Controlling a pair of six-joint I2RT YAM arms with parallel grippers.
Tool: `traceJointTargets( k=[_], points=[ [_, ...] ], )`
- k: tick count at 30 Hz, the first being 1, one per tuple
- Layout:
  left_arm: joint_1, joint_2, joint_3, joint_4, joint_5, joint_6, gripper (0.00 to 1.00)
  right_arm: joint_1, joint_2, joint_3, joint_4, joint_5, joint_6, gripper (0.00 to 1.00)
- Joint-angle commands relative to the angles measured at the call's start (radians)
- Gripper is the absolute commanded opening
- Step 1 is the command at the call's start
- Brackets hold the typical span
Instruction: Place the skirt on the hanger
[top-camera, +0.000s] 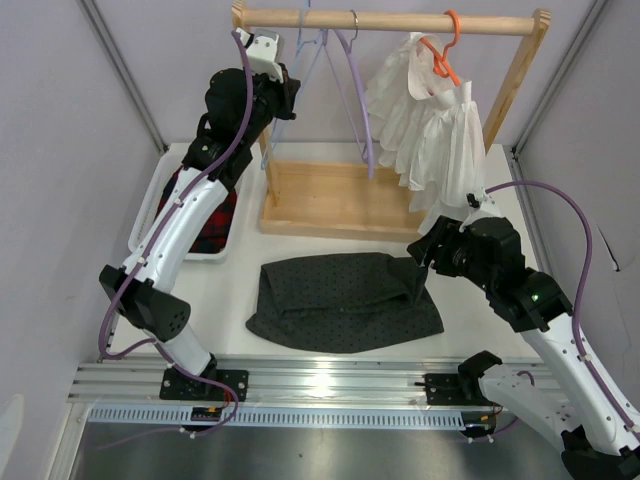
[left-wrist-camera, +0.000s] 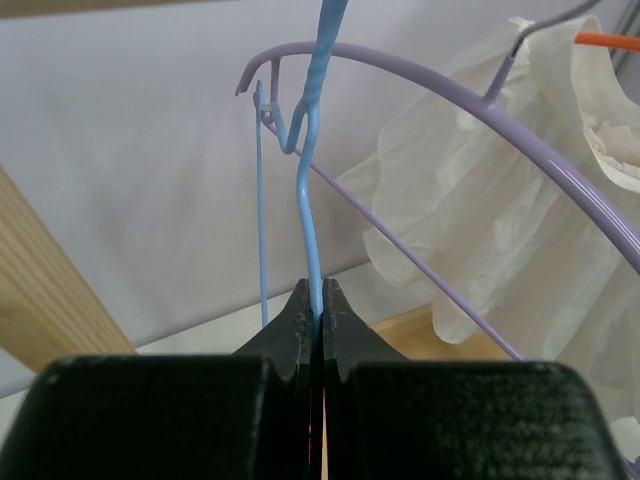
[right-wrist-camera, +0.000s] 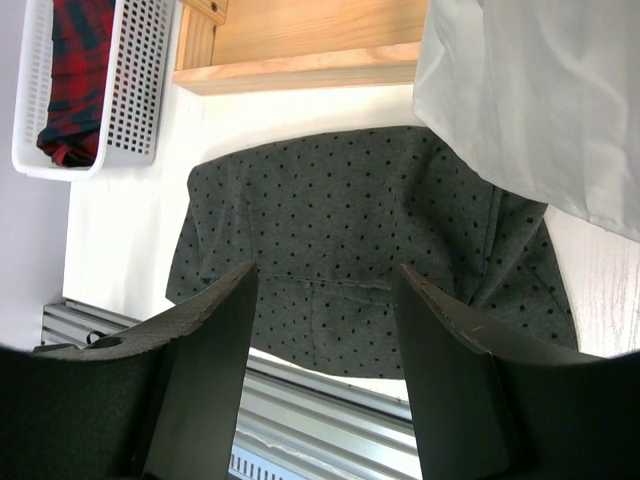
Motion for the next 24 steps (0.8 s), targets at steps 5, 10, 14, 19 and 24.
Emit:
traceJointTargets(
  k=[5,10,14,19,24],
  points=[
    [-0.007,-0.024,0.063,-0.007,-0.074,0.031,0.0,-0.004,-0.003,0.004,0.031,-0.004,-0.016,0.61],
    [-0.007,-0.037,0.052,0.002,-0.077,0.018,0.0,-0.004,-0.006,0.001,0.023,0.002,-0.015,0.61],
    [-0.007,-0.035,0.063,-0.01,-0.123,0.019,0.0,-0.004,-0.011,0.001,0.016,0.007,-0.018,0.61],
    [-0.007,-0.023,0.075,-0.031,-0.16,0.022,0.0,-0.004,-0.013,0.005,0.011,0.01,-0.018,0.61],
    [-0.006,-0.02,0.08,-0.035,-0.173,0.022,0.0,-0.004,-0.016,0.007,0.007,0.01,-0.019,0.61]
  ],
)
